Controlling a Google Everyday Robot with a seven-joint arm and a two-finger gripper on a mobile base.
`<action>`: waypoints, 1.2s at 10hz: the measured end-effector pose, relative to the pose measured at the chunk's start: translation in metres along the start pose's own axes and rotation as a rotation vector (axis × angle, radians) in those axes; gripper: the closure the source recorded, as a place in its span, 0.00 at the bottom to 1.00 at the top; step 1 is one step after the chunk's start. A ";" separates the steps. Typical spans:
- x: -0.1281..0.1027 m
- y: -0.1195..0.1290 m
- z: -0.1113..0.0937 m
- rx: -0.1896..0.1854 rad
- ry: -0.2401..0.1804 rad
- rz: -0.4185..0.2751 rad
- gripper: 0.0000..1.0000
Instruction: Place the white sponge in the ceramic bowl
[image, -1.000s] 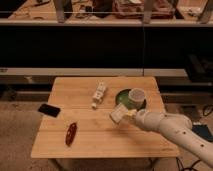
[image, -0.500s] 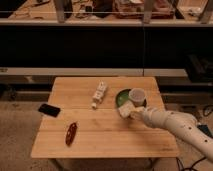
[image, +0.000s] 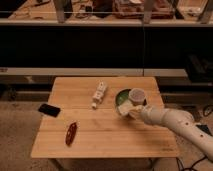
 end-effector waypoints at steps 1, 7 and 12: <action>0.000 -0.002 0.006 0.000 -0.009 -0.004 1.00; 0.022 -0.011 0.027 -0.006 -0.007 -0.012 0.65; 0.037 -0.014 0.035 0.000 0.003 -0.007 0.20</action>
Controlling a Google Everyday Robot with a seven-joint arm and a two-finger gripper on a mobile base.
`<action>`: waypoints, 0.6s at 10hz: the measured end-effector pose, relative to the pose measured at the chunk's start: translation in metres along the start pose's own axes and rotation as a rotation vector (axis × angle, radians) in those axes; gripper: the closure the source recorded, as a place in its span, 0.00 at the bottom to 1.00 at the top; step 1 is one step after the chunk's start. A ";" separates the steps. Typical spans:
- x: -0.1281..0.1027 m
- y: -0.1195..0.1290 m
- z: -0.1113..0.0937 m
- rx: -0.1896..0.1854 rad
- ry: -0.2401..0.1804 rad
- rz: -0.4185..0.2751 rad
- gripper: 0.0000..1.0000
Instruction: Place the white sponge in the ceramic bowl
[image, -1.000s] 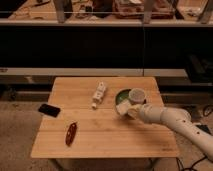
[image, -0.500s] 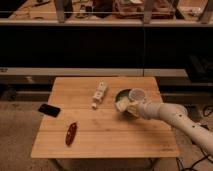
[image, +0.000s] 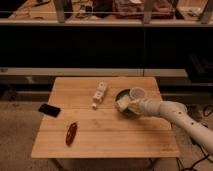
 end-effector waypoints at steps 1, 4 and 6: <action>0.000 0.001 0.001 -0.001 0.000 -0.001 0.20; 0.000 0.004 0.003 -0.006 0.001 -0.009 0.20; 0.000 0.003 0.003 -0.003 0.002 -0.010 0.20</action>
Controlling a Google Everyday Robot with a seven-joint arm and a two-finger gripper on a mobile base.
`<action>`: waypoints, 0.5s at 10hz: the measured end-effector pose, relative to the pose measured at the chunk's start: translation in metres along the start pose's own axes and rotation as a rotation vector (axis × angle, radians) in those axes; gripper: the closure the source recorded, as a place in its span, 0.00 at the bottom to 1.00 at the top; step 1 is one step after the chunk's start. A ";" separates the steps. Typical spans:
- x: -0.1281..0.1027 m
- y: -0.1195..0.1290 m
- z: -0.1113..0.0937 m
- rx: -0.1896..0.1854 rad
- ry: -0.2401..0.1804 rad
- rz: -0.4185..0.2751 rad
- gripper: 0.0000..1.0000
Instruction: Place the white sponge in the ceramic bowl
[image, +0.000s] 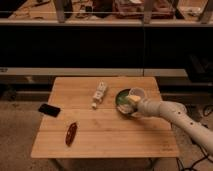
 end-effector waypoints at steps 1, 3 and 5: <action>0.000 0.001 0.000 -0.002 -0.001 0.001 0.20; 0.001 0.002 -0.001 -0.003 0.001 0.002 0.20; 0.000 0.001 0.000 -0.003 -0.001 0.000 0.20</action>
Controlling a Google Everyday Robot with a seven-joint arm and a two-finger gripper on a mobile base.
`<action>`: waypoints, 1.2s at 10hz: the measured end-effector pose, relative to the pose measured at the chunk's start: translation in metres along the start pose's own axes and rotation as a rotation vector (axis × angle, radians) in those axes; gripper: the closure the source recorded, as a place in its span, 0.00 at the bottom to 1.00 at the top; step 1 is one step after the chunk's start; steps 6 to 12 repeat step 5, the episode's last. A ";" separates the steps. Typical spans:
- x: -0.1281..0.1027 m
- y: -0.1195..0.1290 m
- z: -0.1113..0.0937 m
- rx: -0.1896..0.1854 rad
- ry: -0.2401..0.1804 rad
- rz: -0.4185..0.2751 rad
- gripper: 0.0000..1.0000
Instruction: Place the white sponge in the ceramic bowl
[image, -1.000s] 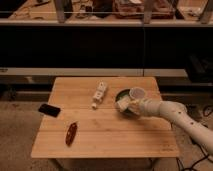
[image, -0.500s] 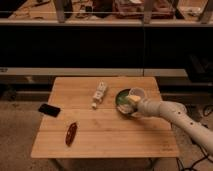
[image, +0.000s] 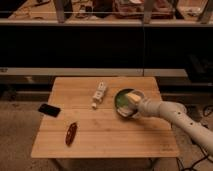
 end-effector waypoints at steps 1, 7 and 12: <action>0.000 0.000 0.000 -0.001 0.000 0.000 0.20; -0.002 -0.017 -0.015 -0.003 0.000 -0.001 0.20; -0.002 -0.017 -0.015 -0.003 0.000 -0.001 0.20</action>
